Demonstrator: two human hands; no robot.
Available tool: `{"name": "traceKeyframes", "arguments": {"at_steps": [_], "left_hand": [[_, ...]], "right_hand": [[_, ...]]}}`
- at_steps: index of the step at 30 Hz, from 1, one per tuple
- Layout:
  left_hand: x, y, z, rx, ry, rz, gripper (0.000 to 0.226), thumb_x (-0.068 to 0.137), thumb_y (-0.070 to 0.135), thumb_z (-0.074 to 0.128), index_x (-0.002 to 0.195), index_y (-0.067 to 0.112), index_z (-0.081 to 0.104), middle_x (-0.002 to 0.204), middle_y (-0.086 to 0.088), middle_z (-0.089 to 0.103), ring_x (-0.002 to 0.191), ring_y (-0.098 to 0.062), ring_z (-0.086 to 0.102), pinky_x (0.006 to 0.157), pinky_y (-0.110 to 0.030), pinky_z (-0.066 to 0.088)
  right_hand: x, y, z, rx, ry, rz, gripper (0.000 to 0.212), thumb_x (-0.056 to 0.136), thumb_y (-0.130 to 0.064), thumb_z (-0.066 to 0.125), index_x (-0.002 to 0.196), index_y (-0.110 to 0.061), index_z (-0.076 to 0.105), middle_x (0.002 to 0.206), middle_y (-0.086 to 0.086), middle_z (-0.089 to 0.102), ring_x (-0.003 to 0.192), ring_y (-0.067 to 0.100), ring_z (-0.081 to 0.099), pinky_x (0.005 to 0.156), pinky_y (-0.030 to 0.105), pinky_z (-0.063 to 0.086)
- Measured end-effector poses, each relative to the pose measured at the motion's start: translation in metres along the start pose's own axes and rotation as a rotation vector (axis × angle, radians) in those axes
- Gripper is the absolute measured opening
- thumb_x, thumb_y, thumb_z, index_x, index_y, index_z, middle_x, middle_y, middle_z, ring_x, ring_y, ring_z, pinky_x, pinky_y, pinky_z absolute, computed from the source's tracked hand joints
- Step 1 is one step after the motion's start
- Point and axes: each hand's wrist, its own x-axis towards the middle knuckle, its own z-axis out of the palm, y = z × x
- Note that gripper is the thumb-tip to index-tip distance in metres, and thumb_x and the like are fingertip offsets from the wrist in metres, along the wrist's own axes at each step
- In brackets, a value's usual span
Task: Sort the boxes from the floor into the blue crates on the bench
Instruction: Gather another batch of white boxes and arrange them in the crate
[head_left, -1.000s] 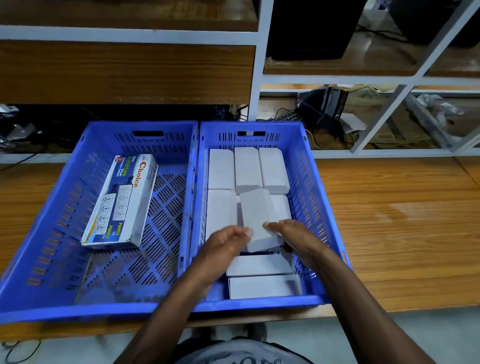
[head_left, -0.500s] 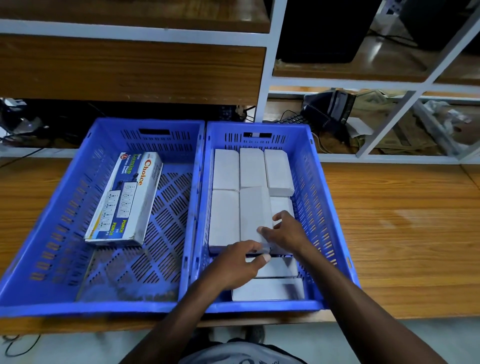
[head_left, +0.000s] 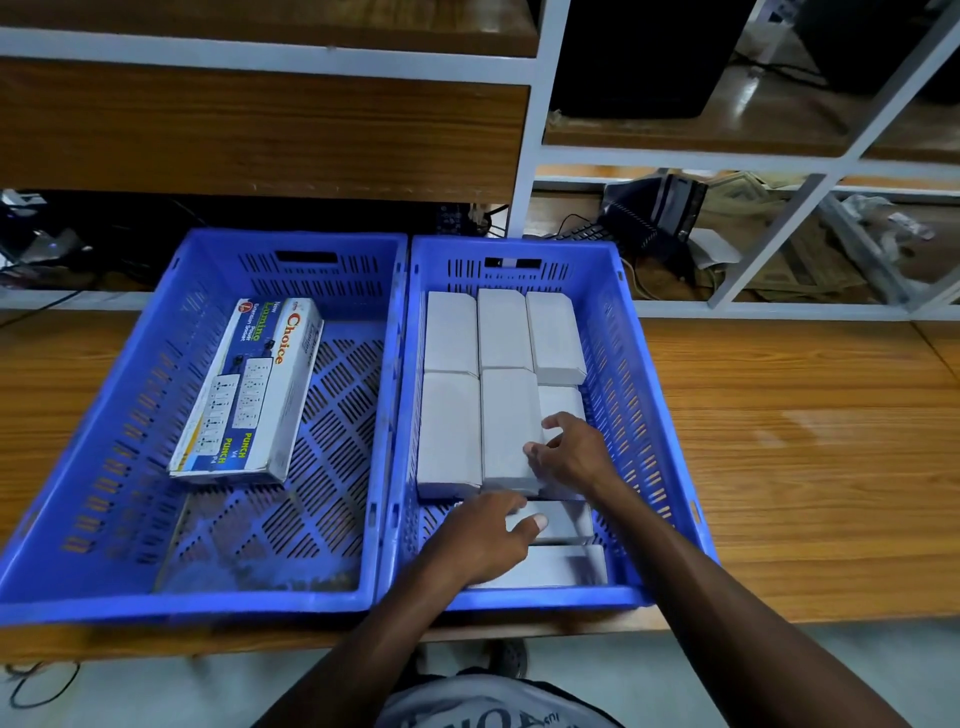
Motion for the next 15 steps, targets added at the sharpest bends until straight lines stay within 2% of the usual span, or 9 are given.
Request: {"name": "traceKeyframes", "arguments": {"at_steps": [4, 9, 12, 15], "left_hand": [[0.010, 0.007, -0.002, 0.065, 0.016, -0.007, 0.062, 0.098, 0.060, 0.050, 0.148, 0.022, 0.050, 0.153, 0.002, 0.051, 0.139, -0.022, 0.048, 0.115, -0.040, 0.038], [0.018, 0.015, -0.004, 0.168, 0.011, -0.036, 0.059, 0.099, 0.062, 0.044, 0.143, 0.023, 0.052, 0.146, -0.003, 0.052, 0.135, -0.030, 0.047, 0.111, -0.048, 0.038], [0.021, 0.017, -0.004, 0.202, 0.009, -0.046, 0.057, 0.099, 0.063, 0.042, 0.137, 0.022, 0.055, 0.141, -0.004, 0.057, 0.130, -0.029, 0.050, 0.109, -0.050, 0.036], [0.022, 0.017, -0.004, 0.210, 0.000, -0.044, 0.054, 0.099, 0.064, 0.041, 0.130, 0.026, 0.061, 0.134, 0.000, 0.064, 0.127, -0.026, 0.054, 0.105, -0.046, 0.032]], "right_hand": [[-0.001, -0.001, -0.001, 0.023, 0.003, 0.013, 0.047, 0.091, -0.030, 0.076, 0.131, -0.019, 0.056, 0.101, 0.002, 0.070, 0.086, 0.018, 0.069, 0.074, 0.033, 0.061], [-0.003, 0.000, -0.002, -0.003, 0.003, -0.005, 0.044, 0.091, -0.030, 0.076, 0.129, -0.017, 0.058, 0.094, -0.001, 0.067, 0.080, 0.013, 0.063, 0.068, 0.025, 0.052], [-0.004, 0.002, -0.004, -0.017, -0.021, -0.009, 0.043, 0.091, -0.029, 0.076, 0.129, -0.017, 0.058, 0.097, -0.001, 0.066, 0.078, 0.011, 0.061, 0.058, 0.017, 0.044], [-0.005, 0.003, -0.005, -0.011, -0.034, -0.010, 0.039, 0.092, -0.027, 0.075, 0.126, -0.016, 0.059, 0.096, -0.001, 0.067, 0.077, 0.010, 0.061, 0.060, 0.019, 0.044]]}}
